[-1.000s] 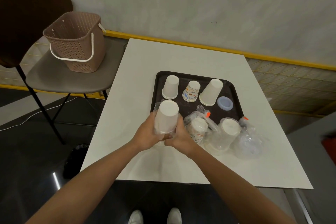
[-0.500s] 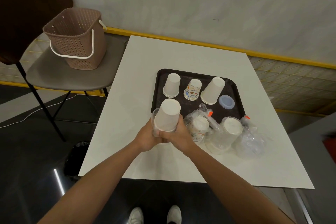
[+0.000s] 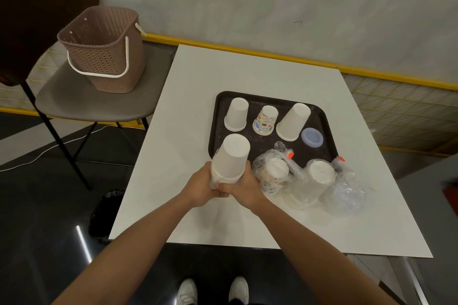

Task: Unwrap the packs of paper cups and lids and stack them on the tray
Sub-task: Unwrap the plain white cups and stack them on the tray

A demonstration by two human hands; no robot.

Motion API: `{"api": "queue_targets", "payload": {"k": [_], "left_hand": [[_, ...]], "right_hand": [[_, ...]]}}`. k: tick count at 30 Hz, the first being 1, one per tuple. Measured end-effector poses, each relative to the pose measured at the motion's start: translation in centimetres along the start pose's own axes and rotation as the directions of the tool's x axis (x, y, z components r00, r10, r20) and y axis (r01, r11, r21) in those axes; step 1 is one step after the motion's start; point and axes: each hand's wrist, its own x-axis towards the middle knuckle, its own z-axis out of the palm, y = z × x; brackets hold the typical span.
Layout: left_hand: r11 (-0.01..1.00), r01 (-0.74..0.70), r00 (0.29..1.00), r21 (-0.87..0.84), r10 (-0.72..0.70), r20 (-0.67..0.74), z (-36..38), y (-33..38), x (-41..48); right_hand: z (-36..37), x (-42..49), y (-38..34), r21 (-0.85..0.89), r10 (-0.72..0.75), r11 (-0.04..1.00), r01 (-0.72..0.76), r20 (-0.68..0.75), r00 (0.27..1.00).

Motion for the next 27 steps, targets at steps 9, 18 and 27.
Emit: {"api": "queue_targets", "payload": {"k": [9, 18, 27], "left_hand": [[0.999, 0.001, 0.999, 0.05, 0.001, -0.052, 0.28, -1.2, 0.37], [0.999, -0.009, 0.995, -0.036, 0.006, -0.096, 0.25, -1.19, 0.05], [0.996, -0.017, 0.993, -0.083, 0.008, -0.116, 0.57, -1.0, -0.42]], "right_hand": [[-0.04, 0.18, -0.18, -0.034, 0.01, 0.999, -0.011, -0.02, 1.0], [-0.15, 0.09, -0.49, 0.02, 0.019, 1.0, -0.02, 0.049, 0.999], [0.37, 0.38, 0.15, 0.008, 0.008, 1.0, -0.008, -0.008, 1.0]]}}
